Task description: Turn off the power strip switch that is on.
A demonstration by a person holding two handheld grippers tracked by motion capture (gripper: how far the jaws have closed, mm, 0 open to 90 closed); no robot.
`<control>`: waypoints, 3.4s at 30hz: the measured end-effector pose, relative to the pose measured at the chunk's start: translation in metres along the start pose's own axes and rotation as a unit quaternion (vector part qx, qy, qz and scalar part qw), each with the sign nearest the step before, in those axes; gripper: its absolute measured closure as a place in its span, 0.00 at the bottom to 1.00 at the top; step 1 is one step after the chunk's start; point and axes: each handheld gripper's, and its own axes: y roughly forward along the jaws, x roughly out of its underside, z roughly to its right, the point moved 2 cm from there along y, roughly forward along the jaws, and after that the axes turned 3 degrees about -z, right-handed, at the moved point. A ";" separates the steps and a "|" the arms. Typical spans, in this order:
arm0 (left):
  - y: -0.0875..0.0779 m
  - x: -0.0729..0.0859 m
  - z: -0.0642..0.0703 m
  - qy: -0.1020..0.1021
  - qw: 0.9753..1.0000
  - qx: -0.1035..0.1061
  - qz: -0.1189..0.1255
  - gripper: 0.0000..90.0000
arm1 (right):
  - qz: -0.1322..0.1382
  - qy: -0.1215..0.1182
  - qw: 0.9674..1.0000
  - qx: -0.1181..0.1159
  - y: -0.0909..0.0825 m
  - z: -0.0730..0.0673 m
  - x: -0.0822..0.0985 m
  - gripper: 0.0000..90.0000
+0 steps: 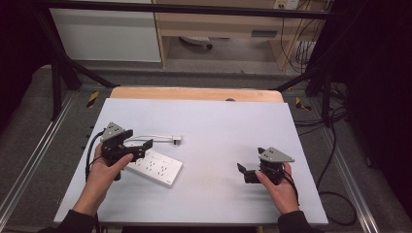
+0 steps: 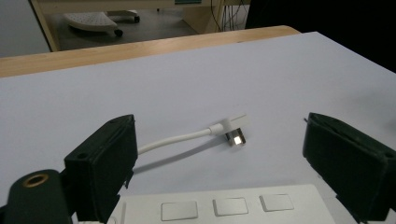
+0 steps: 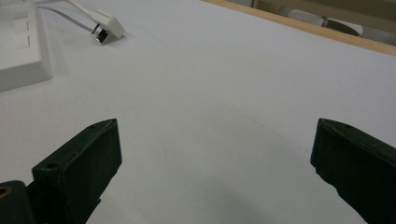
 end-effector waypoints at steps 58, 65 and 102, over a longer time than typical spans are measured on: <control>0.009 0.018 -0.008 0.001 0.999 0.013 -0.030 0.98 | -0.012 -0.004 1.000 0.003 0.002 0.001 0.002 0.03; 0.012 0.021 -0.010 0.002 0.999 0.012 -0.040 1.00 | -0.014 -0.004 1.000 0.003 0.002 0.000 0.002 0.03; 0.034 0.038 -0.018 0.020 0.994 -0.010 -0.107 1.00 | -0.019 -0.007 1.000 0.003 0.003 0.000 0.003 0.03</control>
